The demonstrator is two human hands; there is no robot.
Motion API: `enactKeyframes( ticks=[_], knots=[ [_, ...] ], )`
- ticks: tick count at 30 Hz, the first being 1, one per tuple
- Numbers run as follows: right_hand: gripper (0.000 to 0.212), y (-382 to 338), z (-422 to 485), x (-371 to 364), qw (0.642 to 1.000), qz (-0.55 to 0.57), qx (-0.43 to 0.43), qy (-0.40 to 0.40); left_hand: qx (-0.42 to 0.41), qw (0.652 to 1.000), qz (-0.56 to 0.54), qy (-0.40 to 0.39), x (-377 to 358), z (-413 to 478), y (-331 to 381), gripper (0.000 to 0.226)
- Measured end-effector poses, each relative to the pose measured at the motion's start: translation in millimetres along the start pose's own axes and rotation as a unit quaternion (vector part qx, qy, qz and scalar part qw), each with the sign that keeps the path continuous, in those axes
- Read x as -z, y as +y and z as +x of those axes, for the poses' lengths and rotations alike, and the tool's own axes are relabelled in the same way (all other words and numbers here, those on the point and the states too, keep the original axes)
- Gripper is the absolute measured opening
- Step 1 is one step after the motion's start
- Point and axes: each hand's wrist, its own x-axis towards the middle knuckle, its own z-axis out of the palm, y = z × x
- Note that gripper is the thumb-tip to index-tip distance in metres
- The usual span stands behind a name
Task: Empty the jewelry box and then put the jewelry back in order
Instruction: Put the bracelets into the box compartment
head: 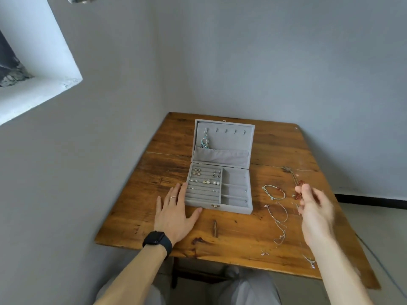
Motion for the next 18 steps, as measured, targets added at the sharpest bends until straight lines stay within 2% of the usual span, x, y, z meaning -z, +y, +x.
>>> enactKeyframes(
  ticks=[2, 4, 7, 10, 12, 15, 18],
  knots=[
    [0.017, 7.6, -34.0, 23.4, 0.996, 0.081, -0.030, -0.029, -0.029, 0.999, 0.008, 0.036, 3.7, -0.6, 11.8, 0.090],
    [0.014, 21.7, -62.8, 41.4, 0.984, 0.152, -0.072, -0.050, -0.091, 0.993, -0.009, 0.081, 8.2, 5.0, 38.0, 0.077],
    [0.013, 45.4, -92.0, 53.6, 0.967, 0.210, -0.132, -0.052, -0.194, 0.979, -0.021, 0.053, 8.2, 27.1, 95.9, 0.046],
    [0.017, 62.4, -106.1, 58.3, 0.976, 0.155, -0.145, -0.041, -0.271, 0.962, 0.029, -0.020, 1.0, 48.9, 155.3, 0.042],
    [0.023, 69.2, -107.7, 60.4, 0.987, 0.089, -0.119, -0.069, -0.297, 0.950, 0.079, -0.054, -6.8, 59.7, 185.8, 0.044],
    [0.024, 71.9, -108.3, 61.9, 0.983, 0.075, -0.104, -0.128, -0.303, 0.933, 0.175, -0.088, -19.8, 69.8, 210.3, 0.041],
    [0.018, 72.9, -104.5, 59.3, 0.982, 0.075, -0.102, -0.140, -0.287, 0.923, 0.239, -0.091, -27.7, 75.1, 225.0, 0.035]
  ],
)
